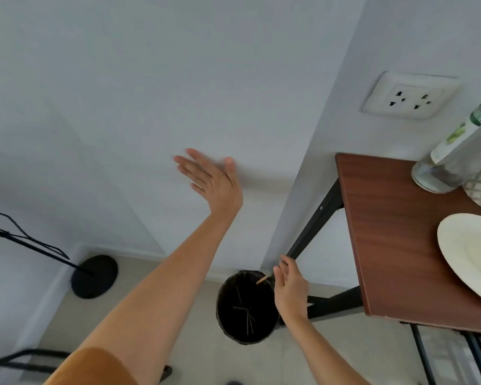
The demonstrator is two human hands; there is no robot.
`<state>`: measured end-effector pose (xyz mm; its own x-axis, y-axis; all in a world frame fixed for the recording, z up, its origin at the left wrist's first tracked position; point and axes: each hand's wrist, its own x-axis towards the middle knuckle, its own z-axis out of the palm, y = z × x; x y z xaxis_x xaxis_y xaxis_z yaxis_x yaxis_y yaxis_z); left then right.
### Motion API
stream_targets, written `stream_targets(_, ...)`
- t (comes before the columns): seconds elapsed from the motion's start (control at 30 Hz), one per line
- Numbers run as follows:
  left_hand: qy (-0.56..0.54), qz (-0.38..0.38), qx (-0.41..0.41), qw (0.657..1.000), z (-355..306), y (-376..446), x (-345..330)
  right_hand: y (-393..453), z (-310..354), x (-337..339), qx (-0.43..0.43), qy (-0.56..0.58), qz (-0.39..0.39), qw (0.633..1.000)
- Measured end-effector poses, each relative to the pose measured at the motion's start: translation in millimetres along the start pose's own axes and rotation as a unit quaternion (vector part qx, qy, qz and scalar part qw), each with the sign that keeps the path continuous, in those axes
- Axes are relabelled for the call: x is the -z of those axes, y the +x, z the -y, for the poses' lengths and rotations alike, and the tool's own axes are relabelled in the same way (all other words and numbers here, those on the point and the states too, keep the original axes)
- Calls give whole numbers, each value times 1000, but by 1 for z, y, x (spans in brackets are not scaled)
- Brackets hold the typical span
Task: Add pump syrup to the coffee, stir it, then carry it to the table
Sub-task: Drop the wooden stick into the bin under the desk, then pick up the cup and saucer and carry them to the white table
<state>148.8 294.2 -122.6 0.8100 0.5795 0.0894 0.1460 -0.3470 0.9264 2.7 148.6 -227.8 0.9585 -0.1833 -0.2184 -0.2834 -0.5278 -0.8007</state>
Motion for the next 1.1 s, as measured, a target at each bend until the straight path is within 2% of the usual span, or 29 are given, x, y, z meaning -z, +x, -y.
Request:
stream_targets(0.1,3,2,7,1000,-1,-1,1,-5,-1,2,-13,6,-15,1000)
stream_targets(0.23,18,21,24,999,-4,-3,8,-21,14,16,17,10,-38,999)
stream_targets(0.43,13,18,52,998,-23,-23,18,-61,84,74,179,49,-72,980)
stream_targets(0.5,0,23,40,999,-43,-45,13,-74,101,109,238,56,-115,963)
stream_targets(0.6,-29,78,-15,996,-77,-90,2,-85,106,168,287,61,-191,937)
stream_targets(0.73,-60,194,-120,972,-114,-153,-18,-87,81,247,254,89,-282,921)
stream_targets(0.9,-42,361,-172,916,-152,-226,-49,-68,31,329,160,120,-350,915)
stream_targets(0.97,-14,410,-172,896,-156,-246,-64,-52,14,354,135,116,-331,927)
stream_targets(1.1,35,421,-170,890,-159,-275,-91,-13,-12,386,97,105,-206,968)
